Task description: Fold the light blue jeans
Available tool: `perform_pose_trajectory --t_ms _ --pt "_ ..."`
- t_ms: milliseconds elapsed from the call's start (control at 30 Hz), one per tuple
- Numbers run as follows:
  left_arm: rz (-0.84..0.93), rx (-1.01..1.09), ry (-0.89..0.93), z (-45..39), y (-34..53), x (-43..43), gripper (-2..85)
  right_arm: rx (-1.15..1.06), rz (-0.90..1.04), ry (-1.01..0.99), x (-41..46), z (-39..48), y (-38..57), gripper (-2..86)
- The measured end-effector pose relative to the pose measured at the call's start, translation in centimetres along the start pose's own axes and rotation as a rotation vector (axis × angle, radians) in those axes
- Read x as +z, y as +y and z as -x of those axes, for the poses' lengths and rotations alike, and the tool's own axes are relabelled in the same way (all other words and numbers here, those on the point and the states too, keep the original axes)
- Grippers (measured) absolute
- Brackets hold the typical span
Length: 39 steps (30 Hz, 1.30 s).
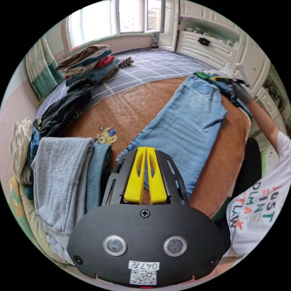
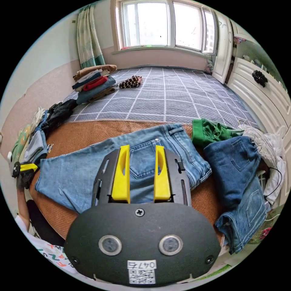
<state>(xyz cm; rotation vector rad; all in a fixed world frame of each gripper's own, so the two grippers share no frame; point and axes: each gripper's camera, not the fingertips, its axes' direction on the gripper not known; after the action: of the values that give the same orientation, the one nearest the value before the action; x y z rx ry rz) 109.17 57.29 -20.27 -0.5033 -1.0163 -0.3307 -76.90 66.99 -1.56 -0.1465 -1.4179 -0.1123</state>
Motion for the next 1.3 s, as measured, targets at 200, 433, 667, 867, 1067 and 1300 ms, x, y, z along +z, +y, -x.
perform_pose_trajectory --t_ms 200,433,667,867,1067,1300 --pt "-0.139 0.08 0.05 -4.7 2.0 -4.6 -0.6 0.142 0.119 -0.037 8.6 -1.0 -5.4 11.4" --pt "0.006 -0.023 -0.122 1.2 -0.9 -0.2 7.4 0.112 0.2 0.207 14.4 0.3 -6.4 13.1" --pt "0.226 -0.027 -0.08 3.2 -3.4 5.3 8.3 0.049 0.277 0.237 17.5 -1.4 -3.1 0.3" --pt "0.09 -0.027 -0.047 1.4 -2.7 1.4 5.5 0.077 0.152 0.161 12.9 -4.7 1.7 -0.6" --pt "-0.108 0.081 0.015 -5.4 -0.7 -5.8 5.3 0.216 -0.023 -0.041 4.4 -11.8 9.5 -0.7" --pt "-0.109 0.319 0.222 -14.8 3.4 -10.0 5.3 0.234 -0.237 -0.053 -15.1 -21.1 31.1 -0.7"
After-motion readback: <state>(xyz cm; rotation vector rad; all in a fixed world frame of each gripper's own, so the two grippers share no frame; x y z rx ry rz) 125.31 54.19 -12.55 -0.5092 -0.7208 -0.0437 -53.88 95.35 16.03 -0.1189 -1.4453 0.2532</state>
